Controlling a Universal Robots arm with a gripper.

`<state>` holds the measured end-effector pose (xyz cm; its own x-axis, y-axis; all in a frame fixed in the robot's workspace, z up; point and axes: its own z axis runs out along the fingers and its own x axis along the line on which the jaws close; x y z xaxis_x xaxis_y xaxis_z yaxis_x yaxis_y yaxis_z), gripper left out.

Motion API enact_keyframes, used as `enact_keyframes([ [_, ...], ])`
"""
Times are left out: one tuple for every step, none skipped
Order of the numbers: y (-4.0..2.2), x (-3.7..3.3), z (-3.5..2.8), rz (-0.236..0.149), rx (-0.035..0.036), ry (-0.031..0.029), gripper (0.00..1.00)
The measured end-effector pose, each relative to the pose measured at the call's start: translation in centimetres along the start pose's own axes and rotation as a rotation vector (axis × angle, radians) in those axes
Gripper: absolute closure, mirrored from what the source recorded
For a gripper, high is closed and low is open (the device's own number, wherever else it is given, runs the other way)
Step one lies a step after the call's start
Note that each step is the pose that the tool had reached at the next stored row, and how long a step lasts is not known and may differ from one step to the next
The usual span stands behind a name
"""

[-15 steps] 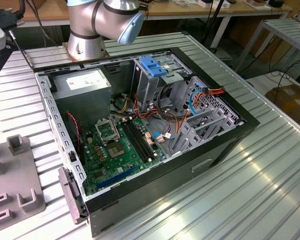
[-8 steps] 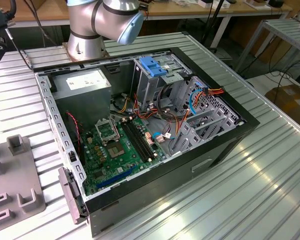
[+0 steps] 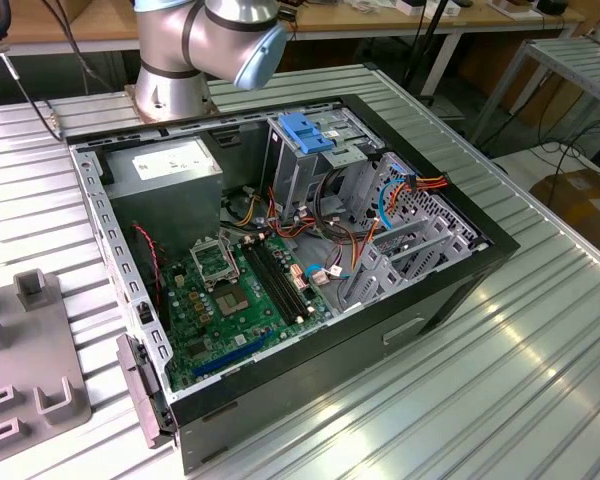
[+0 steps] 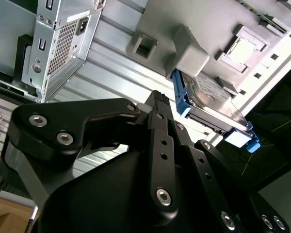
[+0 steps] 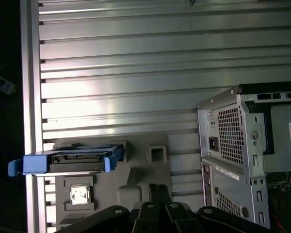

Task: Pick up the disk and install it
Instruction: 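Reach for the disk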

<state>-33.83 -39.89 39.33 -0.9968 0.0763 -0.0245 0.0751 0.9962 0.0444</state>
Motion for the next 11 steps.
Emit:
enact_keyframes([
  [-0.01,0.17,-0.01,0.000,0.0001,0.0001,0.90],
  [-0.03,0.39,-0.02,0.000,0.0001,0.0001,0.90],
  [-0.04,0.55,-0.02,0.000,0.0001,0.0001,0.90],
  [-0.05,0.75,-0.03,0.000,0.0001,0.0001,0.90],
  [-0.06,0.94,-0.03,0.000,0.0001,0.0001,0.90],
  [-0.08,1.16,-0.04,0.000,0.0001,0.0000,0.90],
  [-0.09,1.35,-0.04,0.000,0.0000,0.0001,0.90],
  [-0.11,1.53,-0.04,0.000,0.0000,0.0000,0.90],
  [-0.12,1.65,-0.04,0.000,0.0000,0.0008,0.90],
  [-0.12,1.73,-0.04,0.000,0.0002,0.0037,0.90],
  [-0.13,1.83,-0.05,0.001,0.0005,0.0066,0.90],
])
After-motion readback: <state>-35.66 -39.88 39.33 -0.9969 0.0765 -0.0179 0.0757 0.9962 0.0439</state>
